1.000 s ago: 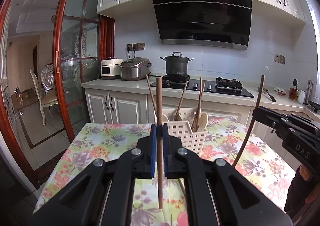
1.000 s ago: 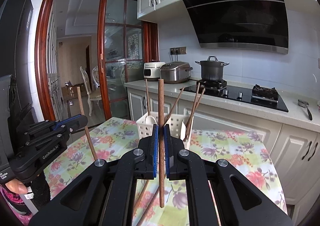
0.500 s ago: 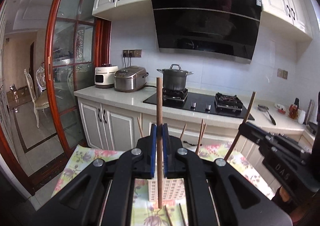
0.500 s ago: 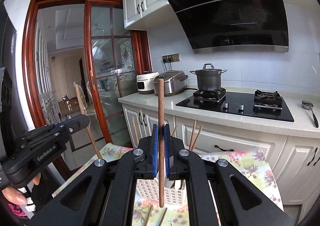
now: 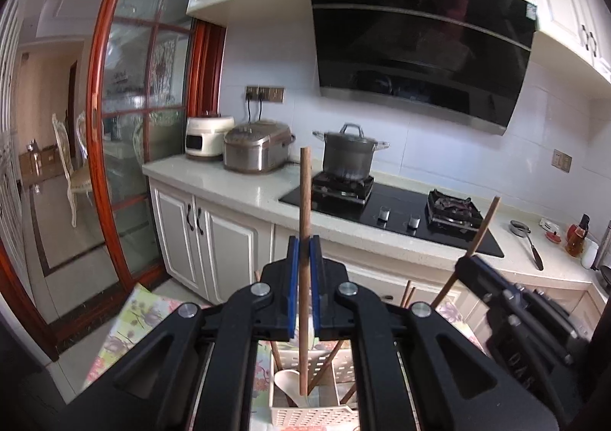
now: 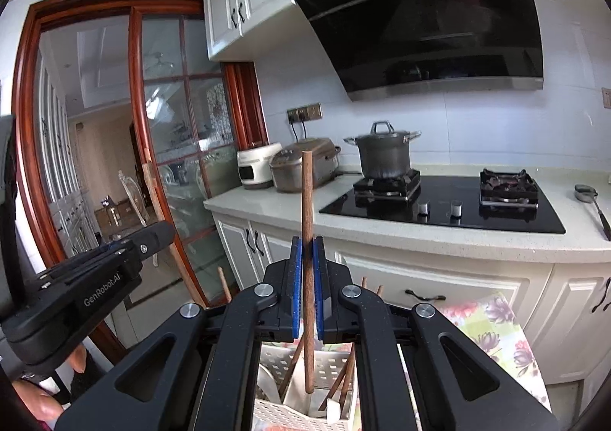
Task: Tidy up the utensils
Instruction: 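Lower both chopsticks into the caddy and open both tools, then withdraw both tools from the caddy back over the last chopsticks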
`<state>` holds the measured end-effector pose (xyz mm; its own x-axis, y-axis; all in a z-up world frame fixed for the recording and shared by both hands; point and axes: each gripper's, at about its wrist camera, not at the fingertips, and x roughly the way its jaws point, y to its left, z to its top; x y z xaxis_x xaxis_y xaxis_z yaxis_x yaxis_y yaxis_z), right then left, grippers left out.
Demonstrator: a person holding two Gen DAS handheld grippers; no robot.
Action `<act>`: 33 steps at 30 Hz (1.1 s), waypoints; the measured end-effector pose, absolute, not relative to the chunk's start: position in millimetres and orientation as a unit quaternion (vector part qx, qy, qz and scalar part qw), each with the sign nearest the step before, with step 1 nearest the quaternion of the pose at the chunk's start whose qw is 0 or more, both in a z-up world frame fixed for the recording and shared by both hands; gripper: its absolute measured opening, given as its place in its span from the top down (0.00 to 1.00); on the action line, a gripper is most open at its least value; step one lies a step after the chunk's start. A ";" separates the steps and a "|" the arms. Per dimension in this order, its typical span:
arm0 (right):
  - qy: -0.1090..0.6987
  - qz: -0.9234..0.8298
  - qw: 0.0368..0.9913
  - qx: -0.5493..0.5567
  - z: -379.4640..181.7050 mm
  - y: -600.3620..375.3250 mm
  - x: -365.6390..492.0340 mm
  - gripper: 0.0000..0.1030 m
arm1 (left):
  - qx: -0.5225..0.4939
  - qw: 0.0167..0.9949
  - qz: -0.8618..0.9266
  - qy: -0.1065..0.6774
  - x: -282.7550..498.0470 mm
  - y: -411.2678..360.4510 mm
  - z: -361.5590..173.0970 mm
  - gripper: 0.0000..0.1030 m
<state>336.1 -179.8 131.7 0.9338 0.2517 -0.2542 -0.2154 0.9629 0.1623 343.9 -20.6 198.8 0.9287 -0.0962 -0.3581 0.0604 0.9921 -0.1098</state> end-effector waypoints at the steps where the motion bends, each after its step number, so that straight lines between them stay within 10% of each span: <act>1: 0.147 0.119 0.980 0.064 128.0 -178.0 341.9 0.95 | -0.052 0.979 -0.042 0.193 349.0 -19.9 193.8 0.94; 11: 0.226 0.100 0.968 0.045 70.6 -170.9 380.1 0.88 | -0.037 0.965 -0.041 0.255 374.2 -11.4 131.4 0.93; 16: 0.223 0.106 0.967 0.060 63.3 -181.5 375.4 0.55 | -0.035 0.968 -0.028 0.246 366.0 -0.1 119.8 0.64; 24: 0.188 0.132 0.971 0.062 62.3 -208.0 315.4 0.55 | -0.045 0.977 0.014 0.207 308.2 29.5 105.0 0.12; 33: 0.236 0.137 0.960 0.067 -6.5 -217.5 247.7 0.53 | -0.043 0.968 0.030 0.247 237.7 47.4 38.9 0.07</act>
<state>247.7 -217.5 -6.5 0.8514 0.2945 -0.4339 -0.2318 0.9535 0.1924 237.7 47.4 38.9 0.8759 0.0370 -0.4811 -0.0799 0.9944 -0.0690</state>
